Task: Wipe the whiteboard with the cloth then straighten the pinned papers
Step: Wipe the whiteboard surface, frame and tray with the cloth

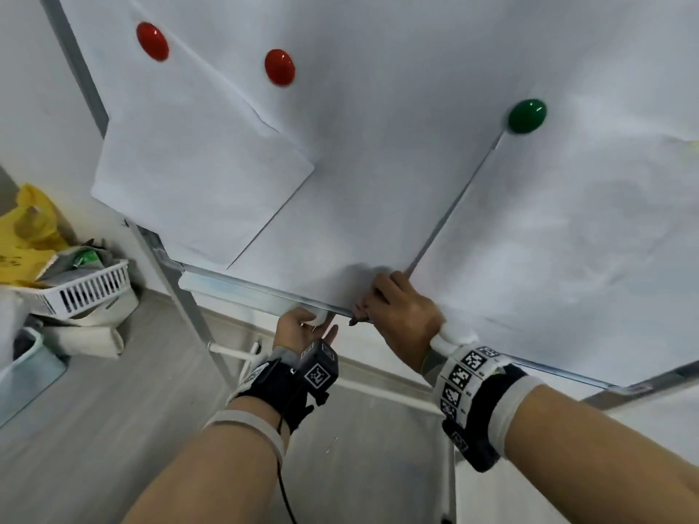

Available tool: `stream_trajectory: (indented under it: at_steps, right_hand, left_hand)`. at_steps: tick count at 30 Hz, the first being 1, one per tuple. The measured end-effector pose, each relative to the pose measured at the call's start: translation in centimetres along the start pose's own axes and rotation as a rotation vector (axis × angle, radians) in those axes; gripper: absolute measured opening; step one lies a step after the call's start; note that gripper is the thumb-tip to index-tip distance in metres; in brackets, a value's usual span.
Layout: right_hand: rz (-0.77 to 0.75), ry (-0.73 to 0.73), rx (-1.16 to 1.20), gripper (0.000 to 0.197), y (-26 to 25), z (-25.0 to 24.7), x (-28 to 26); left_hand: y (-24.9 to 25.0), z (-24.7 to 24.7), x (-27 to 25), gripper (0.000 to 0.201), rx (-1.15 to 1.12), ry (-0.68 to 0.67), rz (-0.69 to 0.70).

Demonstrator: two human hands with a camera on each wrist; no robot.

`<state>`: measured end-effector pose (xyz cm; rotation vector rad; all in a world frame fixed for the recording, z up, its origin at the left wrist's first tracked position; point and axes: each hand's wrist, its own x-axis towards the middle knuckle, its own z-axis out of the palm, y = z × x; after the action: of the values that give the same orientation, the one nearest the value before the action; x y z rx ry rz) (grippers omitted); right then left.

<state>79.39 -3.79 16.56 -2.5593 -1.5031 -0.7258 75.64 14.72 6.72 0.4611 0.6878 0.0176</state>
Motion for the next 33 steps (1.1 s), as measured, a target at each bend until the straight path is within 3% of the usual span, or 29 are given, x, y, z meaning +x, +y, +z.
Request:
stream_trajectory:
  at_steps: [3, 11, 14, 17, 19, 22, 25, 28, 31, 33]
  right_hand:
    - [0.055, -0.055, 0.062, 0.016, -1.7, 2.1, -1.1]
    - [-0.017, -0.132, 0.107, 0.023, -3.0, 5.6, 2.5]
    - [0.041, -0.169, 0.042, 0.028, -2.6, 5.9, 0.4]
    - [0.155, -0.264, 0.035, 0.041, -1.0, 6.8, -3.3]
    - [0.239, -0.319, 0.058, 0.047, 0.5, 7.0, -6.1]
    - [0.313, -0.213, 0.17, 0.038, 1.7, 6.1, -8.0]
    - [0.365, -0.022, 0.271, 0.028, 1.1, 5.2, -6.5]
    - [0.331, 0.046, 0.272, 0.025, -0.3, 5.5, -4.0]
    - [0.22, -0.04, 0.258, 0.034, -1.5, 6.1, -1.4]
    - [0.121, -0.137, 0.209, 0.037, -2.1, 6.4, 0.3]
  left_hand:
    - [0.6, -0.3, -0.1, 0.015, -0.025, -0.019, 0.053]
    - [1.4, -1.1, -1.0, 0.032, -0.048, -0.128, 0.041]
    - [1.5, -0.7, -0.7, 0.031, -0.041, -0.139, 0.033]
    - [1.2, -0.6, 0.2, 0.014, -0.053, -0.04, 0.043]
    - [1.0, -0.4, 0.6, 0.016, -0.073, -0.002, 0.05]
    - [0.6, -0.3, 0.9, 0.016, -0.099, 0.01, 0.067]
    - [0.2, -0.2, 1.1, 0.008, -0.094, -0.016, 0.074]
    - [0.0, 0.1, 0.8, 0.012, -0.084, -0.044, 0.06]
    - [-0.3, 0.7, -0.2, 0.03, -0.092, -0.089, 0.061]
    - [-0.2, 0.7, -0.6, 0.029, -0.084, -0.085, 0.063]
